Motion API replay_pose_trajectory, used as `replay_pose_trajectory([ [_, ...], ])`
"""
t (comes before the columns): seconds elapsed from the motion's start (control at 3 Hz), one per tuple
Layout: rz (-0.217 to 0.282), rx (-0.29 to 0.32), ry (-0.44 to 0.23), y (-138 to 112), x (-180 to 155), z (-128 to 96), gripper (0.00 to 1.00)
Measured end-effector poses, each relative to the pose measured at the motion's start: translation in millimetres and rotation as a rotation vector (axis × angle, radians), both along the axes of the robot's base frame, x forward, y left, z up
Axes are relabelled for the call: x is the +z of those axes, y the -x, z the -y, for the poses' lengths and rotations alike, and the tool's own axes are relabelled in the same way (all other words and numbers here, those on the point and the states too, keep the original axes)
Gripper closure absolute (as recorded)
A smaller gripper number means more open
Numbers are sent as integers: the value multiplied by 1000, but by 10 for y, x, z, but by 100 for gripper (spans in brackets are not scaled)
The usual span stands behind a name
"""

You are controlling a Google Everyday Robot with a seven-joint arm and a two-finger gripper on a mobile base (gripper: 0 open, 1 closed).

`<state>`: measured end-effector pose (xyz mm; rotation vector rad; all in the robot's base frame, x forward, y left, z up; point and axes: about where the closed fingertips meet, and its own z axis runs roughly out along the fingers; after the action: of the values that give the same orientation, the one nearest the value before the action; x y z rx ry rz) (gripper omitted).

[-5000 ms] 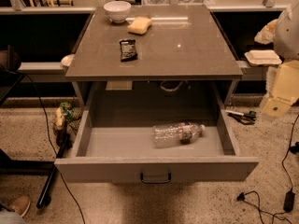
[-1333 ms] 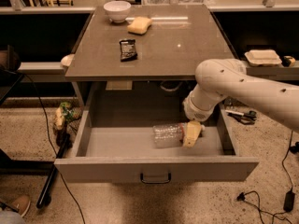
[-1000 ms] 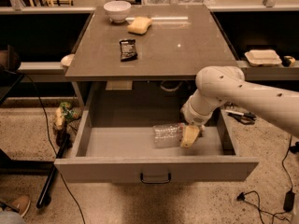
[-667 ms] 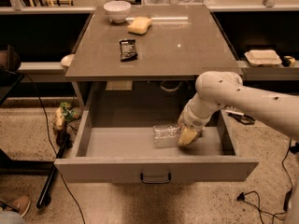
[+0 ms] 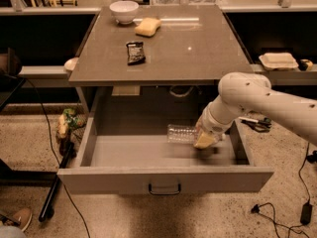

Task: Pick water bottle from top drawer and place on counter

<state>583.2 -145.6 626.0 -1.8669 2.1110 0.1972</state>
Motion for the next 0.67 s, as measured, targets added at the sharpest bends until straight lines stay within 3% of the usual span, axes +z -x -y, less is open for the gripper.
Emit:
replay_pose_trajectory([
  [0.33,85,-25,-15,84,731,238,100],
  [0.67,179,-36,3,190,1559,450,100],
])
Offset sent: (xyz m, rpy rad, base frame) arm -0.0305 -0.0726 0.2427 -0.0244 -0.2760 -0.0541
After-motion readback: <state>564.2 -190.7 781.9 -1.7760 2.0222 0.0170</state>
